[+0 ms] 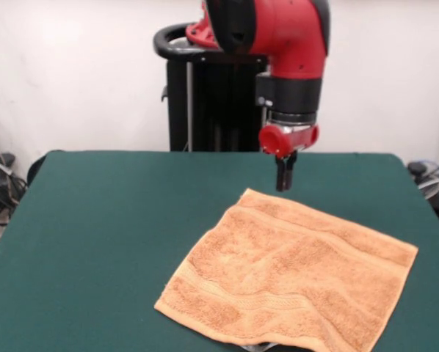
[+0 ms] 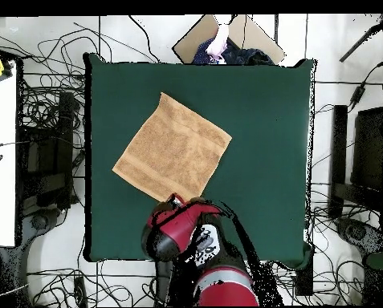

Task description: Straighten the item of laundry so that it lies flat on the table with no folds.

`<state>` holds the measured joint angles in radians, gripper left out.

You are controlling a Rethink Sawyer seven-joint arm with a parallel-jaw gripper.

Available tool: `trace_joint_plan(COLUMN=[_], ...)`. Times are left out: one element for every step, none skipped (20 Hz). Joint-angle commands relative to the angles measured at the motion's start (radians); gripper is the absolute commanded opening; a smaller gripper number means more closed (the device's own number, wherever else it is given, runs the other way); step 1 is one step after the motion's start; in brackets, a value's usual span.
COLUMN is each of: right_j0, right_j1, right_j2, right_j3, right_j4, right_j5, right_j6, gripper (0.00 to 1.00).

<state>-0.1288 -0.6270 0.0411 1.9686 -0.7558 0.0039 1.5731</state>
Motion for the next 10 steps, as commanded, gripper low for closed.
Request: trace_joint_plan(right_j0=[0.028, 0.029, 0.034, 0.034, 0.041, 0.047, 0.056, 0.062, 0.072, 0.073], right_j1=[0.071, 0.073, 0.083, 0.087, 0.085, 0.083, 0.079, 0.077, 0.079, 0.082], right_j2=[-0.090, -0.093, -0.104, -0.105, -0.115, -0.122, -0.131, -0.137, -0.149, -0.154], right_j3=[-0.084, -0.083, -0.085, -0.085, -0.087, -0.086, -0.084, -0.084, -0.088, -0.086], right_j4=[0.065, 0.068, 0.075, 0.079, 0.082, 0.086, 0.090, 0.093, 0.099, 0.112], right_j5=[-0.073, -0.081, -0.100, -0.104, -0.111, -0.115, -0.123, -0.128, -0.134, -0.139], right_j6=[0.202, 0.202, 0.205, 0.202, 0.199, 0.197, 0.195, 0.191, 0.189, 0.181], gripper=[0.00, 0.00, 0.00, 0.00, 0.00, 0.00, 0.00, 0.00, 0.00, 1.00])
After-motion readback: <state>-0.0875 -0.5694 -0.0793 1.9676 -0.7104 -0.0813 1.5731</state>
